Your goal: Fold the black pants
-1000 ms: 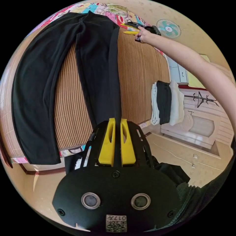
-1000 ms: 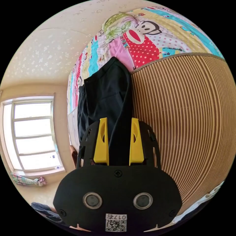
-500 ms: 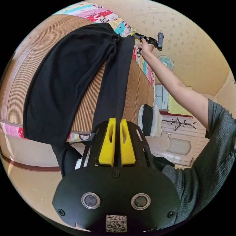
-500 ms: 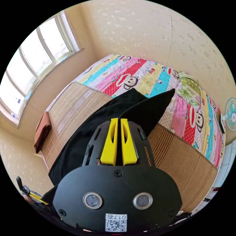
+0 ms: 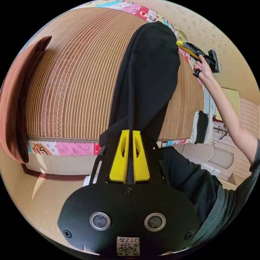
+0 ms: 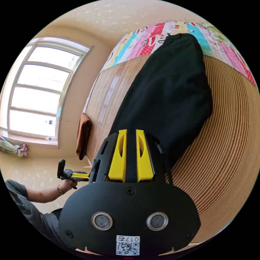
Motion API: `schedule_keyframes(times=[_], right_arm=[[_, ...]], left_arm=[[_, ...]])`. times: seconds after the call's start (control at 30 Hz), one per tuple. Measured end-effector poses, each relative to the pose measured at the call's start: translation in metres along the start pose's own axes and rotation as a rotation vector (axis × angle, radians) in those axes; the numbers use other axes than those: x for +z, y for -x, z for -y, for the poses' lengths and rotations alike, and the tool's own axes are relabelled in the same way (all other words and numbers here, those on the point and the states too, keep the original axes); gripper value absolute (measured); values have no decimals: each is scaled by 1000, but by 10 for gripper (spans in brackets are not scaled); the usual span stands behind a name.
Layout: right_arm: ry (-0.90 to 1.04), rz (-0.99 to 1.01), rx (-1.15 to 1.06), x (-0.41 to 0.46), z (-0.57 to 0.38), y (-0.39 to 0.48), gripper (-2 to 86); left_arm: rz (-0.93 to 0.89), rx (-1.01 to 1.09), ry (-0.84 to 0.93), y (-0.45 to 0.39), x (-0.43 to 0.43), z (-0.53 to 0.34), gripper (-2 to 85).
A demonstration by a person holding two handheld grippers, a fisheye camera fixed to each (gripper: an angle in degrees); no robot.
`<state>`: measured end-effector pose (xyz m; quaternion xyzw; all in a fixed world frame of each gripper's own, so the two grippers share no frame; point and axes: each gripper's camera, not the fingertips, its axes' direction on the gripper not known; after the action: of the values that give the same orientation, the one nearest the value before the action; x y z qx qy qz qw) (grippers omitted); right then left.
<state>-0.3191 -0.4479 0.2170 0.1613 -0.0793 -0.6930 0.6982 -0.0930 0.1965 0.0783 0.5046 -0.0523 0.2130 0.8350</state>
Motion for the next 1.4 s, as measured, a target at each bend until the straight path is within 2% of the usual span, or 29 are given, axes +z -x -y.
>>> schedule_keyframes(times=[0.17, 0.27, 0.47, 0.53, 0.63, 0.73, 0.83, 0.9, 0.97, 1.17, 1.27, 1.4], right_arm=[[74, 183, 227, 39, -138, -47, 75], [78, 238, 278, 65, -169, -47, 78], [66, 309, 370, 113, -156, -55, 79], [101, 256, 387, 115, -147, -65, 58], [138, 318, 335, 98, -136, -76, 33], [92, 464, 194, 51, -140, -68, 23], [7, 671, 82, -2, -161, -71, 19], [9, 659, 78, -17, -176, -82, 17], [66, 542, 138, -12, -191, -102, 15], [101, 367, 413, 37, -202, -163, 12], [99, 365, 427, 42, -197, -169, 11], [147, 301, 381, 34, -192, -170, 9]], left_arm=[[7, 45, 36, -7, -20, 0, 2], [-13, 37, 53, -3, -35, 3, 1], [-30, 36, 99, 6, -57, 11, 2], [-12, 46, 113, 7, -65, 14, 2], [-31, 58, 142, 9, -81, 19, 2], [-169, 94, 167, 14, -104, 17, 1], [-414, 148, 45, 25, -151, -3, -2], [-649, 134, -74, 44, -180, -26, -4], [-757, 113, -103, 54, -183, -40, -4], [-395, -40, 23, 47, -131, -48, -3], [-305, -133, 24, 49, -120, -41, -4], [-248, -94, 37, 34, -132, -37, -3]])
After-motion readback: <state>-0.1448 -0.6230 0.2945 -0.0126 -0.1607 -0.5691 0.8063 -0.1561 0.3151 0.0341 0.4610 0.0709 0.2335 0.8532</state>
